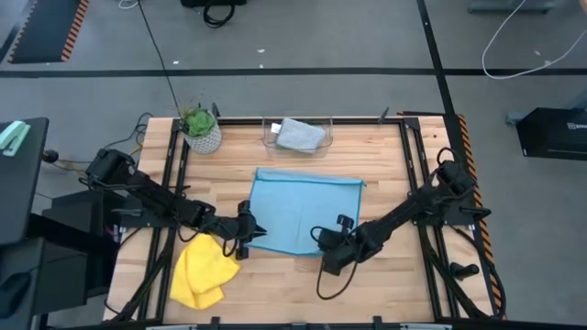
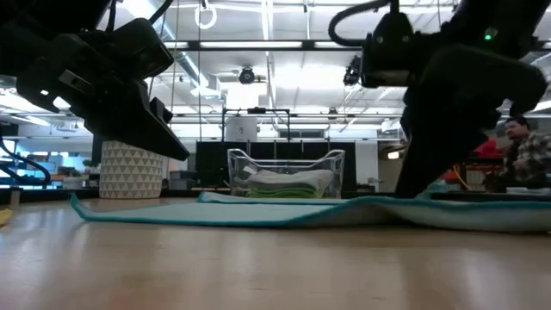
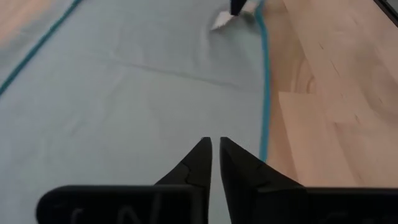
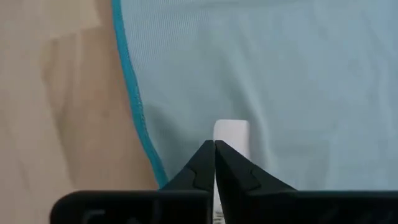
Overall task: Fold microfiber towels
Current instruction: Fold the blue microfiber cloth
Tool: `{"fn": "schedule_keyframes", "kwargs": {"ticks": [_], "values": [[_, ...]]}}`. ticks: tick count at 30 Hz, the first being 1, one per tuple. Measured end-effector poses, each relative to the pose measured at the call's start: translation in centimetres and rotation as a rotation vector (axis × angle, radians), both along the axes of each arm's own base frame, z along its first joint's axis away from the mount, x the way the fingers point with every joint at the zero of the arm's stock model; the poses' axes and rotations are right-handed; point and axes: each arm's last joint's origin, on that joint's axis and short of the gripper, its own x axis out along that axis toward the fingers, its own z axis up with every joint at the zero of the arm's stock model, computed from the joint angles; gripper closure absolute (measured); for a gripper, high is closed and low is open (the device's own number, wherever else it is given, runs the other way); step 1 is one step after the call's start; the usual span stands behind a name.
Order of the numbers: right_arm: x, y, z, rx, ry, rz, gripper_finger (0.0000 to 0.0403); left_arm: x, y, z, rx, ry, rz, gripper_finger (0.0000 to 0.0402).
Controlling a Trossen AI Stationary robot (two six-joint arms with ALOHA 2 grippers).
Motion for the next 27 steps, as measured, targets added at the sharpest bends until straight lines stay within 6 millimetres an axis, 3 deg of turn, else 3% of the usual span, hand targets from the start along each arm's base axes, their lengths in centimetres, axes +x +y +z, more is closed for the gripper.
{"fn": "schedule_keyframes", "kwargs": {"ticks": [4,9,14,18,22,27], "values": [[0.2,-0.4,-0.1,0.011,-0.004,-0.006,0.0338,-0.1,0.0,-0.1,-0.007,0.01,0.008,0.0334],[0.4,-0.3,0.4,0.004,-0.009,0.027,0.0248,-0.2,-0.2,-0.1,-0.003,0.013,-0.005,0.0294],[-0.8,-0.8,3.6,0.001,-0.037,0.041,0.0176,-0.7,-0.5,0.2,0.009,0.036,-0.025,0.0254],[-3.2,-2.0,6.9,-0.045,-0.085,0.016,0.0155,-1.4,0.5,1.1,0.032,0.077,0.01,0.024],[-6.3,-5.0,7.7,-0.021,-0.158,-0.021,0.017,-1.8,3.6,1.6,0.081,0.147,0.134,0.0278],[-10.6,-9.5,5.5,-0.02,-0.178,-0.087,0.0212,-1.5,7.9,1.8,0.113,0.21,0.154,0.038]]}}
